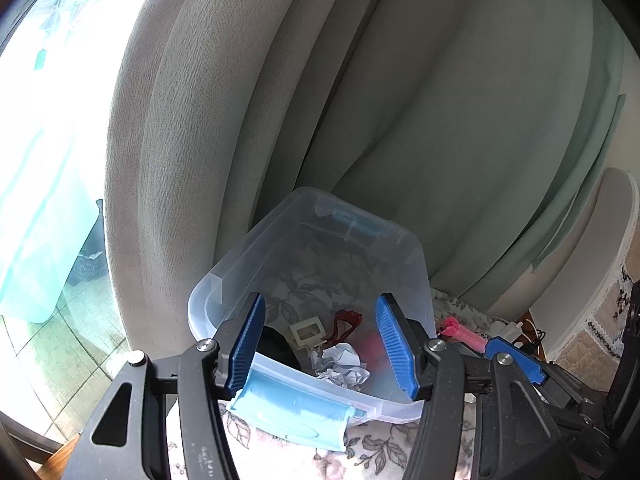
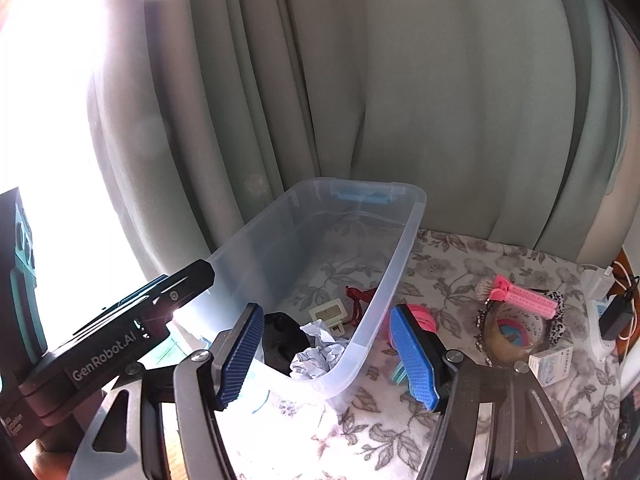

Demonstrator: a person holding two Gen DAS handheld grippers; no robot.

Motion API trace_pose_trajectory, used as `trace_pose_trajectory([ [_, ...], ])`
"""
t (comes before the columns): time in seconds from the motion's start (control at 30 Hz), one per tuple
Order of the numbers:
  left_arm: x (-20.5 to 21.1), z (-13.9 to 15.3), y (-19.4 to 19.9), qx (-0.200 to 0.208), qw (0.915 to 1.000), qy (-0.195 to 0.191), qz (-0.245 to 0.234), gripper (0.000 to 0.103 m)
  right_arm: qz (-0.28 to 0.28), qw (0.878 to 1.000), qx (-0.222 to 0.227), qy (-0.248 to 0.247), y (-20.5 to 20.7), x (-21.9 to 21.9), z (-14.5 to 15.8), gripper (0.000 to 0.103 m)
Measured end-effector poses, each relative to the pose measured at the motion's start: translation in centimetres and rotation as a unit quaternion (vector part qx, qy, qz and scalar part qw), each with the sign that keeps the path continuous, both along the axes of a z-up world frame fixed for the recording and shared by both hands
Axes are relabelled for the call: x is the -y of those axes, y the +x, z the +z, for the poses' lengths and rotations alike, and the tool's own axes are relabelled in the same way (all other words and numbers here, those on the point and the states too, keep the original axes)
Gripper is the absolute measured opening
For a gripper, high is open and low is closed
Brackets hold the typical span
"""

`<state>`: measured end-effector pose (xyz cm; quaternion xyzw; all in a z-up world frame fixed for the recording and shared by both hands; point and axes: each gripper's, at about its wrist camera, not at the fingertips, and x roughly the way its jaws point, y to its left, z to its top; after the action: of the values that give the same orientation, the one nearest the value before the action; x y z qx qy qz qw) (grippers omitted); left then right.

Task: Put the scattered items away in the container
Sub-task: 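Move both open tools away from the box toward the hair coils and medicine box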

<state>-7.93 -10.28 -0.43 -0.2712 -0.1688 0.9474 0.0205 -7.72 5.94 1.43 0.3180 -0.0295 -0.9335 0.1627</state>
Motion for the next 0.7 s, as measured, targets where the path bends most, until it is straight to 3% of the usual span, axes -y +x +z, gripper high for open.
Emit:
trace_pose_trajectory([
  [0.1,-0.8,0.8,0.7,-0.011,0.9999,-0.003,-0.002,0.064,-0.009,1.0,-0.007,0.001,0.7,-0.9,0.4,0.076],
  [0.3,-3.0,2.4,2.2,-0.023,0.9993,-0.023,-0.02,0.065,-0.028,0.999,-0.017,0.002,2.1,-2.6,1.0,0.086],
  [0.7,-9.3,3.0,3.0,-0.017,0.9965,-0.044,-0.069,0.065,-0.1,0.995,-0.009,-0.024,4.3,-9.3,1.1,0.086],
])
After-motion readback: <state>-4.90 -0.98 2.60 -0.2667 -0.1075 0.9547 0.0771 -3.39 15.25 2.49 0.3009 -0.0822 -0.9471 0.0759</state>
